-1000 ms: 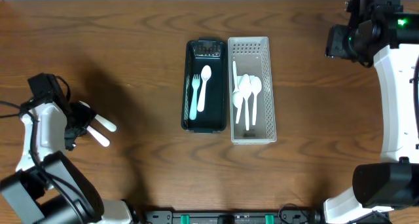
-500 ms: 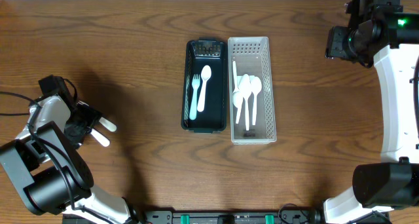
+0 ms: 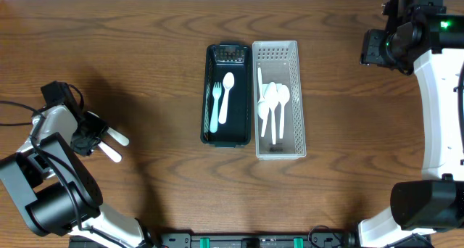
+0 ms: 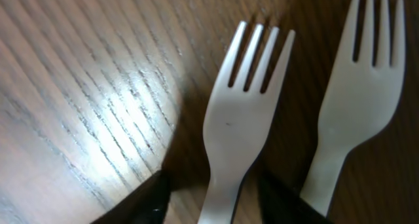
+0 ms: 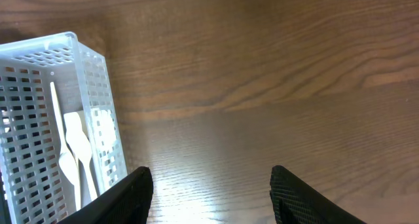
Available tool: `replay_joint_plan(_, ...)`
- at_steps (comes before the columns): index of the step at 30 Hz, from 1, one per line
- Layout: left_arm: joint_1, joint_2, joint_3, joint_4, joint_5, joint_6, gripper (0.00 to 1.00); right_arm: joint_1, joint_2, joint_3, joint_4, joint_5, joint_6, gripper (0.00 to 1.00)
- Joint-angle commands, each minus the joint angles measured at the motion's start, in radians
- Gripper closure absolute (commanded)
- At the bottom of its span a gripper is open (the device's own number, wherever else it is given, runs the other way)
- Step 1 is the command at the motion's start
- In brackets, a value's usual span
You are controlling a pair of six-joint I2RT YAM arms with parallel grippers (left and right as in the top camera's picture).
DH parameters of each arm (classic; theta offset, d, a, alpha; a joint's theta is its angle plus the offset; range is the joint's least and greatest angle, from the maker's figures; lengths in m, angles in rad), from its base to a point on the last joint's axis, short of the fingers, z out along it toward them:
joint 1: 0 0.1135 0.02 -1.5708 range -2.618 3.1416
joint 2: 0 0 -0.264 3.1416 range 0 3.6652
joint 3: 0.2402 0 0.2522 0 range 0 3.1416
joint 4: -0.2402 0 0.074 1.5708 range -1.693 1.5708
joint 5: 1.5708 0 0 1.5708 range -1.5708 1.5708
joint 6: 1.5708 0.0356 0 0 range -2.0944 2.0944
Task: Pack container
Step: 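Grasp the nearer white fork with the left gripper and lift, then place the white fork into the dark green basket and release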
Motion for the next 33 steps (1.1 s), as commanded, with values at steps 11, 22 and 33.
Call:
replay_joint_plan(11, 0.008, 0.018, -0.002, -0.045, 0.085, 0.005, 0.94, -0.016, 0.000, 0.005, 0.000, 0.011, -0.008, 0.39)
replay_joint_plan(22, -0.209, -0.295, 0.283, -0.317, 0.085, 0.048, 0.94, -0.016, 0.000, 0.005, 0.028, 0.011, -0.008, 0.39)
replay_joint_plan(33, -0.736, -0.297, 0.445, -0.222, 0.084, 0.050, 0.94, -0.015, 0.000, 0.005, 0.041, 0.011, -0.007, 0.39)
